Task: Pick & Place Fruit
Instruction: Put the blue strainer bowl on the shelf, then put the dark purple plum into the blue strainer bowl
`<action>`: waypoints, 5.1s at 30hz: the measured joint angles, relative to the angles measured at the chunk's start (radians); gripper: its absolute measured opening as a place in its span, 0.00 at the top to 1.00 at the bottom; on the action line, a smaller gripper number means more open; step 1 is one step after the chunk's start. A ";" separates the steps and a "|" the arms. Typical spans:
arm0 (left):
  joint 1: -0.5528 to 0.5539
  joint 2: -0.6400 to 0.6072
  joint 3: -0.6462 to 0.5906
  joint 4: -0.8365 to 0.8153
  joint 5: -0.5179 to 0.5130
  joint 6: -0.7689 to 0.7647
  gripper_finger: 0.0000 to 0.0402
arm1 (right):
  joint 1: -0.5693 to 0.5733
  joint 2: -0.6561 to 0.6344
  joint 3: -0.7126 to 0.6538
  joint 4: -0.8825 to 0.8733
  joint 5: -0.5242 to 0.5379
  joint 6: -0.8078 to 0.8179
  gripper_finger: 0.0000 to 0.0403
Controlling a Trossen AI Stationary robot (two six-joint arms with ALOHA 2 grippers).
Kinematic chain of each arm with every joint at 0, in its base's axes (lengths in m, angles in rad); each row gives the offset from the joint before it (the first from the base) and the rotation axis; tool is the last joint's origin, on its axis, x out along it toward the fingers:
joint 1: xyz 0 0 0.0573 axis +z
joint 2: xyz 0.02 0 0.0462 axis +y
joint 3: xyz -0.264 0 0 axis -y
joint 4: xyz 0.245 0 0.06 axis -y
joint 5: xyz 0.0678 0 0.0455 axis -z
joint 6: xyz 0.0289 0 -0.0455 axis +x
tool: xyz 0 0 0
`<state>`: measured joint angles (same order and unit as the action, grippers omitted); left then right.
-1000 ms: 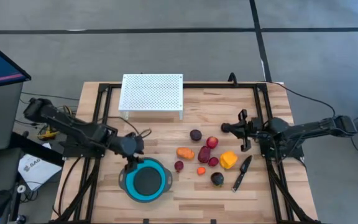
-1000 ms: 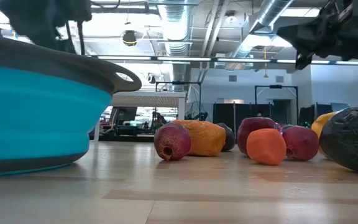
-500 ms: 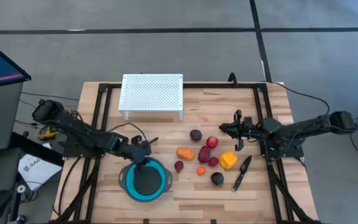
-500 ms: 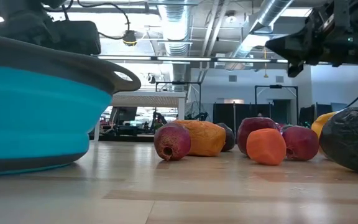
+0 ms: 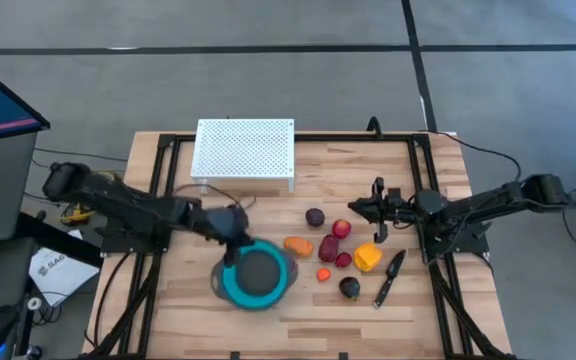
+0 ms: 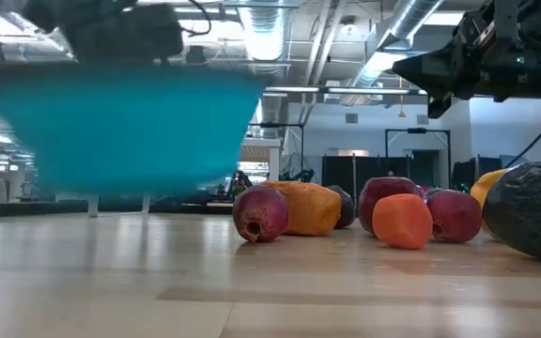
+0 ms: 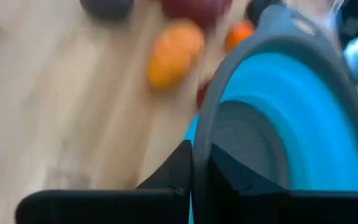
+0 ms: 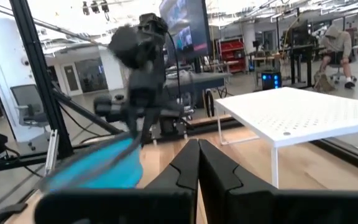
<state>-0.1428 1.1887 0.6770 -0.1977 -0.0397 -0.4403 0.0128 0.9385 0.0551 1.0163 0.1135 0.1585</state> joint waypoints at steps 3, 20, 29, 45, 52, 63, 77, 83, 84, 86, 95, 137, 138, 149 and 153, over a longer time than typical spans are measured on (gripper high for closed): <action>0.098 -0.058 0.039 0.008 0.031 0.041 0.97 | 0.000 0.023 0.000 0.025 0.000 0.000 1.00; 0.683 0.035 0.274 0.168 0.022 0.098 0.91 | -0.003 0.063 0.002 0.130 0.000 -0.008 1.00; 0.886 0.218 0.355 0.165 0.206 0.040 0.94 | -0.008 0.063 0.002 0.130 0.000 -0.008 1.00; 0.919 0.214 0.359 0.161 0.140 0.097 0.94 | -0.008 0.063 0.002 0.129 0.000 -0.011 1.00; 0.930 0.247 0.357 0.162 0.122 0.096 0.94 | -0.008 0.063 0.002 0.129 0.000 -0.010 1.00; 0.930 0.249 0.357 0.162 0.109 0.101 0.89 | -0.008 0.063 0.002 0.130 0.000 -0.008 1.00; 0.949 0.249 0.357 0.122 0.116 0.095 0.77 | -0.008 0.063 0.002 0.130 0.000 -0.008 1.00; 0.951 0.249 0.357 0.118 0.146 0.096 0.75 | -0.008 0.063 0.002 0.130 0.000 -0.008 1.00; 0.951 0.249 0.357 0.119 0.147 0.096 0.76 | -0.008 0.063 0.002 0.130 0.000 -0.008 1.00; 0.951 0.249 0.357 0.118 0.150 0.095 0.76 | -0.008 0.063 0.002 0.130 0.000 -0.008 1.00; 0.969 0.249 0.357 0.088 0.152 0.104 0.60 | -0.009 0.063 0.002 0.130 0.000 0.000 1.00; 0.089 -0.322 -0.312 0.412 -0.086 0.330 0.60 | -0.025 0.676 0.870 -1.248 -0.001 -0.150 0.24; 0.084 -0.322 -0.341 0.455 -0.086 0.318 0.60 | -0.036 0.700 0.892 -1.282 -0.001 -0.164 0.21; 0.078 -0.322 -0.524 0.748 -0.096 0.275 0.63 | -0.135 0.868 1.005 -1.420 -0.071 -0.262 0.22; 0.078 -0.322 -0.528 0.755 -0.115 0.276 0.63 | -0.140 0.875 1.013 -1.419 -0.080 -0.260 0.31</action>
<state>-0.0647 0.8665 0.1495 0.5569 -0.1542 -0.1638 -0.1276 1.8133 1.0679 -0.4032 0.0334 -0.1020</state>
